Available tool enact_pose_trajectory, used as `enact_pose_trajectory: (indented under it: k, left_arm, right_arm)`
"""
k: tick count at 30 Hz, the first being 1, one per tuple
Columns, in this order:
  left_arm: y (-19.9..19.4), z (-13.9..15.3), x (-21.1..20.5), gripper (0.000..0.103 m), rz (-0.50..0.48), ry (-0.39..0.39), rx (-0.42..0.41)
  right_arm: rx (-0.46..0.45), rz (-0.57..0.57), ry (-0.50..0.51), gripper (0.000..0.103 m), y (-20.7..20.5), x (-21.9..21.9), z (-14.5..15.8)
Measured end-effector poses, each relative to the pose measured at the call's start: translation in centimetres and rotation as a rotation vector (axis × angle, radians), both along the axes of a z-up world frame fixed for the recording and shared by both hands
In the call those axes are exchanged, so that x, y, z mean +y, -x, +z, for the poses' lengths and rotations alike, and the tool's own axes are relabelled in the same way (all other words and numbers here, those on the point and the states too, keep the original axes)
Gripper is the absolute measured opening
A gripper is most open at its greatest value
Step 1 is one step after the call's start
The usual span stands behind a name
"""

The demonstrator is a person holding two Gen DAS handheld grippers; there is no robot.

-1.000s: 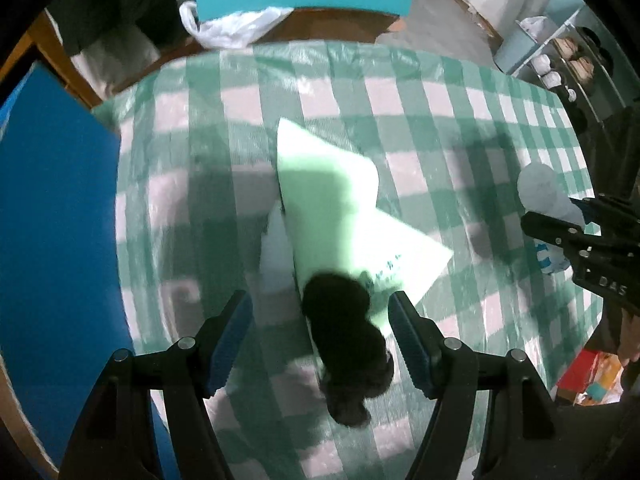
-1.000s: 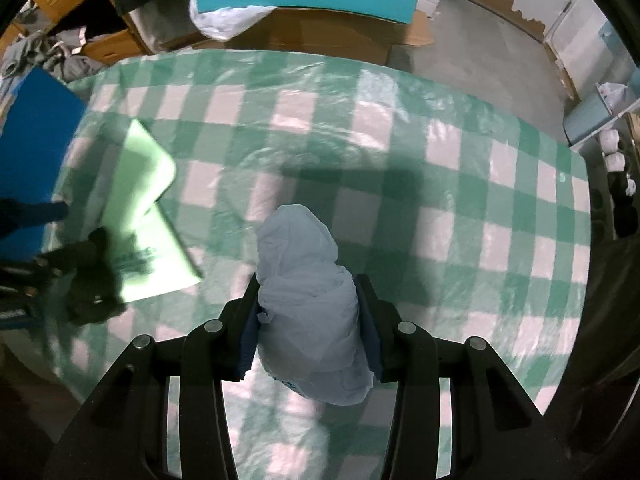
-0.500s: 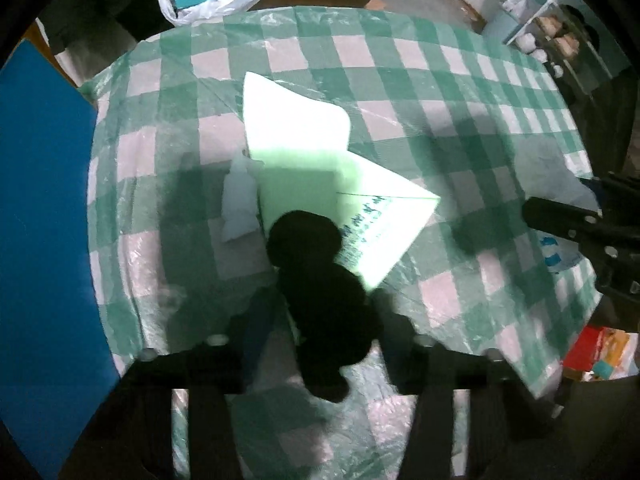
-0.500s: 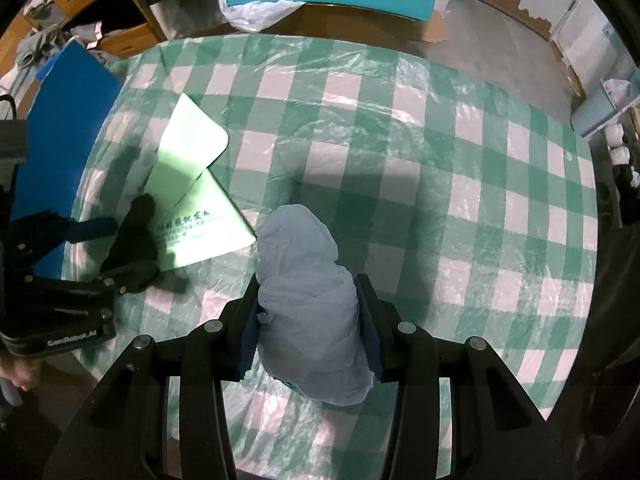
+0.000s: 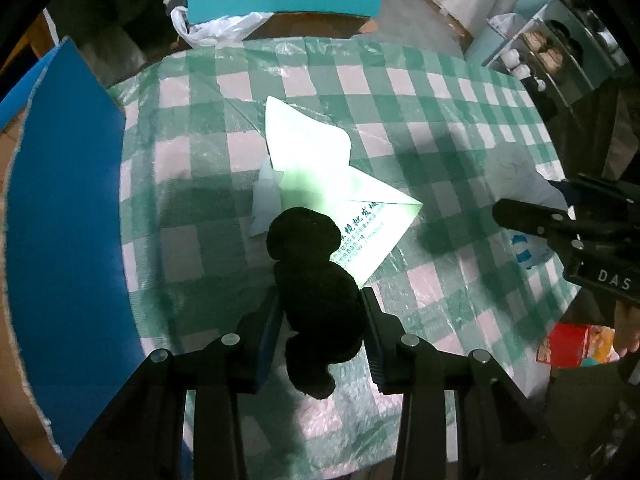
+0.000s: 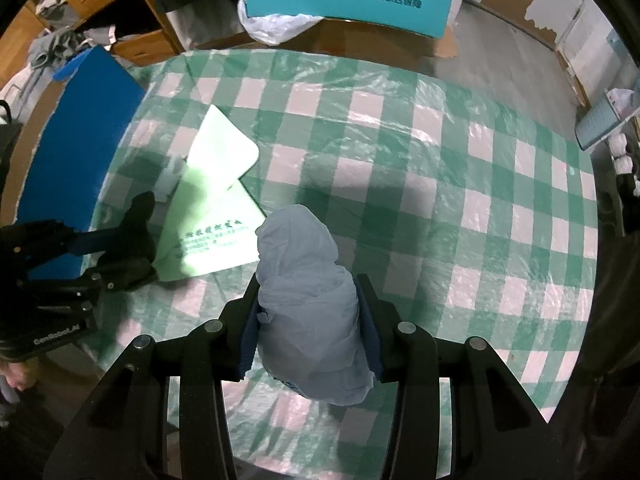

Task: Organize soft objects
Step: 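Carry the black sock with the left tool while the right tool carries the white bag over the box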

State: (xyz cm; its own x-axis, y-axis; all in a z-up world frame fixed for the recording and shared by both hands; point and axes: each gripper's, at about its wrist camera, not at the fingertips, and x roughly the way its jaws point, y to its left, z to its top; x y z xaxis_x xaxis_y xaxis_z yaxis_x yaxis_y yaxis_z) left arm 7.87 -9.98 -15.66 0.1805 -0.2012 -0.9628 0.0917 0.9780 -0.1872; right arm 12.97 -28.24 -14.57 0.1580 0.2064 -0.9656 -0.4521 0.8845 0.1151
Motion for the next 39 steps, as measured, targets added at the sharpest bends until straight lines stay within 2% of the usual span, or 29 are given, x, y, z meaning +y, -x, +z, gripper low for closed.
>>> enact_pose_trajectory:
  k: [10, 24, 34, 39]
  left_arm:
    - [1.3, 3.8, 1.5, 0.039, 0.003, -0.072, -0.092]
    - [3.3, 9.0, 3.1, 0.039, 0.000, -0.093, -0.214]
    - [4.0, 11.8, 5.3, 0.039, 0.031, -0.151, -0.304]
    - [4.6, 12.5, 6.3, 0.039, 0.040, -0.141, -0.319]
  right_arm:
    - [-0.026, 0.037, -0.050, 0.043, 1.3, 2.6, 2.6]
    - [-0.069, 0.118, -0.129, 0.043, 3.8, 7.0, 6.7]
    - [-0.073, 0.143, -0.167, 0.043, 4.0, 9.0, 7.9]
    - [-0.081, 0.157, -0.175, 0.043, 4.1, 10.4, 8.4]
